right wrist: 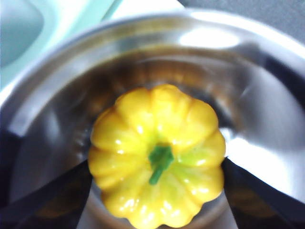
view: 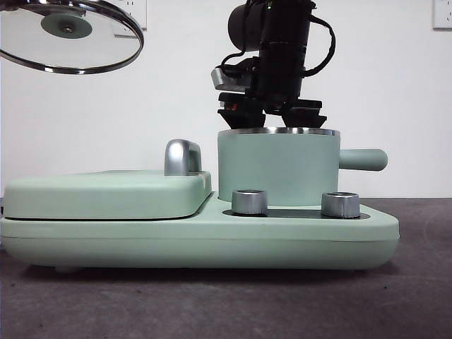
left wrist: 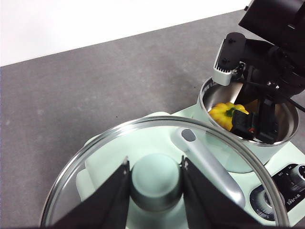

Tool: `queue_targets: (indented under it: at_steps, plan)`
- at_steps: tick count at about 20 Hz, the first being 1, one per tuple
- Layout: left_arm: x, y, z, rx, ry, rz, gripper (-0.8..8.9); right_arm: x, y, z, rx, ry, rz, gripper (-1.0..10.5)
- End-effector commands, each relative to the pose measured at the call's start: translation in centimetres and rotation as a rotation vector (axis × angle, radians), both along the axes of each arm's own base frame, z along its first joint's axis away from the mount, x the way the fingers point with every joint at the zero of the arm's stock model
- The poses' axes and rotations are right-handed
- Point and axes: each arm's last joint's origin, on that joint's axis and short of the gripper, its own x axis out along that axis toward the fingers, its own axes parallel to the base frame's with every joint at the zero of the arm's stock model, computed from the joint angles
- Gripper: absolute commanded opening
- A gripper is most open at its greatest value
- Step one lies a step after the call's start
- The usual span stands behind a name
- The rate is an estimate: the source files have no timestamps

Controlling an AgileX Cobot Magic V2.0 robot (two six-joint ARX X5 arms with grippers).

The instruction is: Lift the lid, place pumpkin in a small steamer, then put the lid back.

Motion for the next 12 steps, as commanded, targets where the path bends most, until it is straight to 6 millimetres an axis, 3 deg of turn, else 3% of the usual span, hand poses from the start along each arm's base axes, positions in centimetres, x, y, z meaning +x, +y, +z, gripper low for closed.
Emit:
queue_targets:
  at_steps: [1, 4, 8, 12]
  plan:
    - [0.0, 0.0, 0.9, -0.008, -0.051, -0.005, 0.1, 0.6, 0.6, -0.7, -0.003, 0.0, 0.01, 3.6]
    - [0.0, 0.0, 0.9, -0.008, -0.051, -0.005, 0.1, 0.6, 0.7, -0.7, -0.001, -0.002, 0.012, 4.6]
    - [0.0, 0.0, 0.9, -0.008, -0.051, -0.005, 0.1, 0.4, 0.7, -0.2, 0.004, -0.013, 0.014, 4.7]
    - [0.0, 0.0, 0.9, -0.008, -0.05, -0.006, 0.1, -0.6, 0.1, 2.9, 0.055, -0.073, -0.022, 4.7]
